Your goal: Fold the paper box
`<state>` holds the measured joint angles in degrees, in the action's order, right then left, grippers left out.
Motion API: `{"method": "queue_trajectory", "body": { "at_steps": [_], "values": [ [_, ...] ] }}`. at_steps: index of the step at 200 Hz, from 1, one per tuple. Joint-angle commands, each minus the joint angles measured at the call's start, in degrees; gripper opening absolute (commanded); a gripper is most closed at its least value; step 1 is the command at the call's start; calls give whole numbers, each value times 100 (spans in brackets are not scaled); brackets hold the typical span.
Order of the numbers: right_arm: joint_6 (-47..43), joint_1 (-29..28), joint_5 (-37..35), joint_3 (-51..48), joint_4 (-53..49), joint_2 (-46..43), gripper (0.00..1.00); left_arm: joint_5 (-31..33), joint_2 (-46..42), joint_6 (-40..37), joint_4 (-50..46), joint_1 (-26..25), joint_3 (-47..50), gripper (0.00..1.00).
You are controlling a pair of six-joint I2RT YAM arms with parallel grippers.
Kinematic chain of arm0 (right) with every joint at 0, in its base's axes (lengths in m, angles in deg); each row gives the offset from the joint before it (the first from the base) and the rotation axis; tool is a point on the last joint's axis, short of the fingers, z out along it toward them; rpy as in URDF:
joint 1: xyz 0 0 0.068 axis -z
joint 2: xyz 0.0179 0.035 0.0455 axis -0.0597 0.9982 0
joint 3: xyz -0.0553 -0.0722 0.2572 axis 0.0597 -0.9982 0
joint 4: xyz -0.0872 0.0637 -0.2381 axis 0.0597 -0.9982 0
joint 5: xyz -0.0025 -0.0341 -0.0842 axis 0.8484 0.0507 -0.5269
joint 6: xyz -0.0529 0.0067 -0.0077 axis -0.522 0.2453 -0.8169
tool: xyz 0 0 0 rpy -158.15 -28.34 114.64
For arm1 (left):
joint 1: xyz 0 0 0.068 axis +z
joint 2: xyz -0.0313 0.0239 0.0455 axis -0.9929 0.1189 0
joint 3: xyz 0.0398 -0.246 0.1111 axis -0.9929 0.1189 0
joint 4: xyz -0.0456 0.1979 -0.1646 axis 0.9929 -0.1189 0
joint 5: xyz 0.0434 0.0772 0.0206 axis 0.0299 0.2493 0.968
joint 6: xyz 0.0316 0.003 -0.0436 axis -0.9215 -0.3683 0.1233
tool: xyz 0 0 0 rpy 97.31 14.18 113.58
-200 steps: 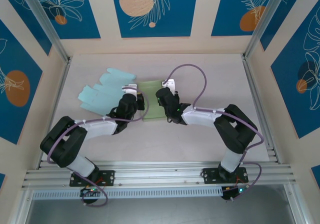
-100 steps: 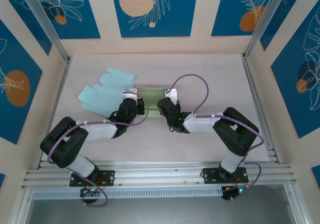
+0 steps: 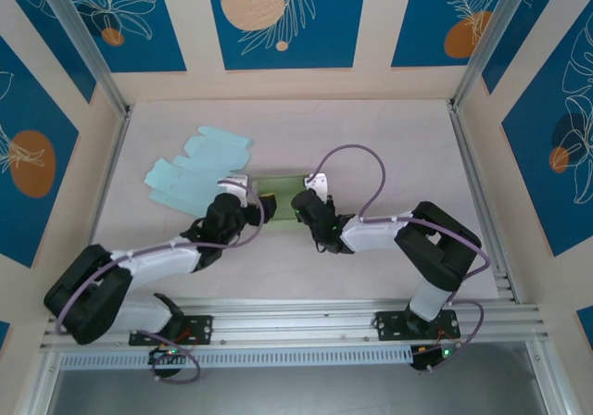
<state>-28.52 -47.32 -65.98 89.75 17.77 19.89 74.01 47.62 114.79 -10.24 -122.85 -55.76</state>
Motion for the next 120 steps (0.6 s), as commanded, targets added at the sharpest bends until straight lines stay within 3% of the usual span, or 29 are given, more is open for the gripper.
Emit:
{"method": "queue_trajectory", "body": {
  "at_steps": [1, 39, 79, 97, 120],
  "values": [
    [189, -68, -146, -116, 191, -64, 15, -104, -546, 94, -402, -33, 214, 98],
    [192, -116, -207, -158, 216, -43, 15, -10, -1728, 133, -1104, -32, 400, 100],
    [149, -137, -229, -136, 257, -27, 15, 567, -2998, -306, -1996, -27, -83, 96],
    [129, -138, -208, -104, 272, -27, 15, 824, -2988, -844, -2595, 4, -808, 91],
    [120, -153, -181, -58, 136, -115, 15, 736, -2465, -1403, -4037, 180, -2120, 95]
  ]
}}
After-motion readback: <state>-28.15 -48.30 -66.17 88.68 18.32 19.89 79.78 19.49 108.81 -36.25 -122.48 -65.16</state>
